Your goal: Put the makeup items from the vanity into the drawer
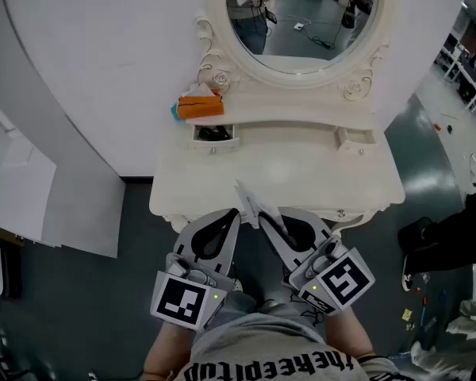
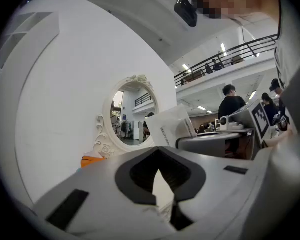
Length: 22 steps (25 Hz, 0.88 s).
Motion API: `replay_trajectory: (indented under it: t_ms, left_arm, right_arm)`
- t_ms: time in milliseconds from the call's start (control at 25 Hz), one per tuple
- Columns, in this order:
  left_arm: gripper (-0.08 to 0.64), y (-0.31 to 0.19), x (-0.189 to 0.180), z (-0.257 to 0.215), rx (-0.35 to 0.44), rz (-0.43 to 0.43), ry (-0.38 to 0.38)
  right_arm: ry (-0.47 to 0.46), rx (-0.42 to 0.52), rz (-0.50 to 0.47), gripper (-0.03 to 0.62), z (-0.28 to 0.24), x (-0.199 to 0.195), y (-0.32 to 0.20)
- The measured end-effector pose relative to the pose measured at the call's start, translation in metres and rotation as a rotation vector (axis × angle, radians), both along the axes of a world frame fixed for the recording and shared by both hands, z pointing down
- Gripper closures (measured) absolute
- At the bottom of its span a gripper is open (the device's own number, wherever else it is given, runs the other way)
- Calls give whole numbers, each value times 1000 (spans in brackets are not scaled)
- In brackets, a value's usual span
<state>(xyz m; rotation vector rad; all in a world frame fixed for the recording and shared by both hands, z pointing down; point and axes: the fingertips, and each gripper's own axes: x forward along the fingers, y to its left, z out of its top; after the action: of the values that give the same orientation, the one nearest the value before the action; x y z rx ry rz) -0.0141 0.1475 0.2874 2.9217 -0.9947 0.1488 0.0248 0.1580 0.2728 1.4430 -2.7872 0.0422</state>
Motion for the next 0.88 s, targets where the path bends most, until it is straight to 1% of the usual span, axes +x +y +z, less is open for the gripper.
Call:
replay_trajectory:
  t_ms: [600, 760, 880]
  left_arm:
    - [528, -6, -2, 1, 8, 14, 4]
    - [528, -17, -7, -2, 42, 23, 20]
    - [528, -24, -12, 1, 18, 31, 10]
  right_arm:
    - [9, 13, 13, 555, -2, -1, -7]
    - [18, 13, 17, 555, 0, -8, -15]
    - [19, 9, 26, 552, 2, -14, -23]
